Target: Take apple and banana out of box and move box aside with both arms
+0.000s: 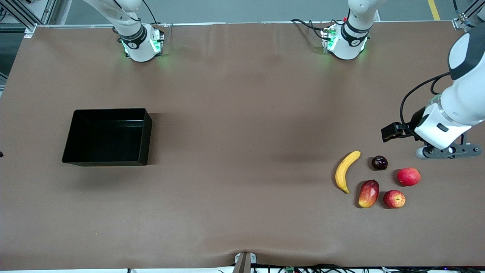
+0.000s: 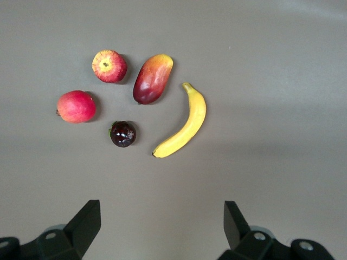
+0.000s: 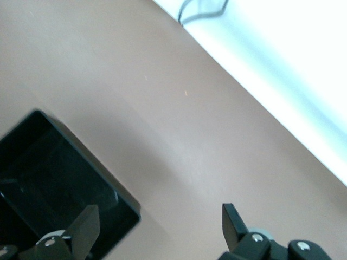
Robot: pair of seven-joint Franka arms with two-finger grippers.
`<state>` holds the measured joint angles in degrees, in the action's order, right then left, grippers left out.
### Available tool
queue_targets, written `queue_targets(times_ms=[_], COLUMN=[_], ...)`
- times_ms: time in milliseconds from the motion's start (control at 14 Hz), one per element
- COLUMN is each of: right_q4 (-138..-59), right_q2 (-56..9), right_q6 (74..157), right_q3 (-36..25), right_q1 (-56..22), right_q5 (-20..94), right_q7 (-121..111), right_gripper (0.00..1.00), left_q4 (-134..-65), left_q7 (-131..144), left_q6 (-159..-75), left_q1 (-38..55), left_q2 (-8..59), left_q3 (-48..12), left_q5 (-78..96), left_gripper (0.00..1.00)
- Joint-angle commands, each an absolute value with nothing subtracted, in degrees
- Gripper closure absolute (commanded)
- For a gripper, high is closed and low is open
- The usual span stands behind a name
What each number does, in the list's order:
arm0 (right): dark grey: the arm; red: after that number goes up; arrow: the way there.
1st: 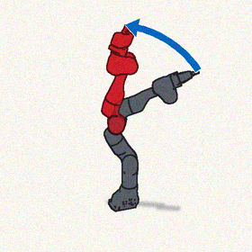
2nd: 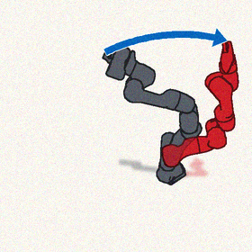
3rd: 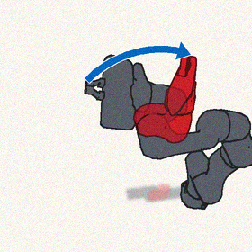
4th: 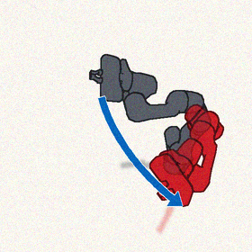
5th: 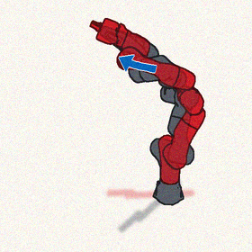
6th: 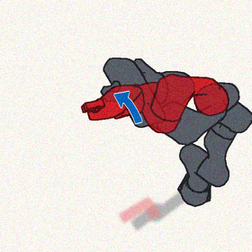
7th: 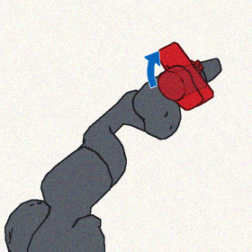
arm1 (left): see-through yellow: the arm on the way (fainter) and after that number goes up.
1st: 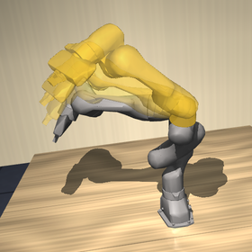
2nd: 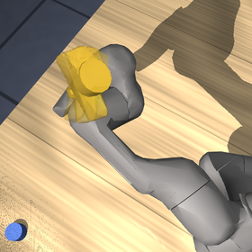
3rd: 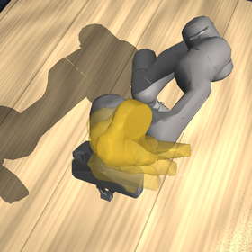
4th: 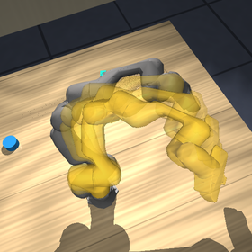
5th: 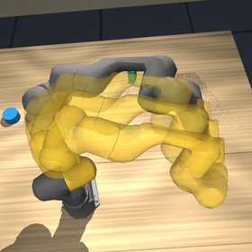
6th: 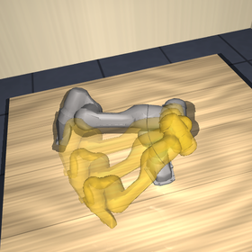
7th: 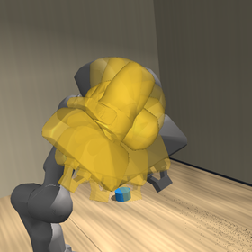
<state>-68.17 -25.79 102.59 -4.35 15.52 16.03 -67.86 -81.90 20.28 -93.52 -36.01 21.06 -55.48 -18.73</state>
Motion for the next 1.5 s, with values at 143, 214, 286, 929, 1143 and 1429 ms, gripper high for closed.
queue_targets(times_ms=[143,214,286,929,1143,1429], right_q4=[-67.4,-67.7,-67.8,-75.3,-84.6,-98.4], right_q2=[-22.5,-21.1,-20.0,-9.1,-3.6,5.3], right_q6=[100.4,99.2,97.5,78.9,84.2,93.6], right_q3=[-5.2,-4.8,-4.8,-4.8,-5.1,-5.2], right_q1=[10.8,10.0,9.0,-3.0,-1.6,-1.5], right_q5=[17.9,15.7,14.4,-1.3,-1.1,-1.3], right_q7=[-49.9,-43.7,-37.5,0.6,0.4,0.1], right_gripper=[0.00,0.00,0.00,0.00,0.00,0.00], left_q4=[-82.0,-82.0,-82.1,-91.3,-94.4,-96.3], left_q7=[17.9,17.1,16.9,12.1,10.6,9.7], left_q6=[-92.3,-92.3,-92.3,-91.3,-91.7,-91.6], left_q1=[-21.8,-19.1,-15.7,6.1,6.0,5.3], left_q2=[13.5,12.2,11.1,-1.1,-4.1,-6.2], left_q3=[-38.9,-35.5,-31.2,-4.6,-4.1,-4.3], left_q5=[-16.9,-15.3,-12.9,-4.5,-2.5,-1.5], left_gripper=[0.00,0.00,0.00,0.00,0.00,0.00])
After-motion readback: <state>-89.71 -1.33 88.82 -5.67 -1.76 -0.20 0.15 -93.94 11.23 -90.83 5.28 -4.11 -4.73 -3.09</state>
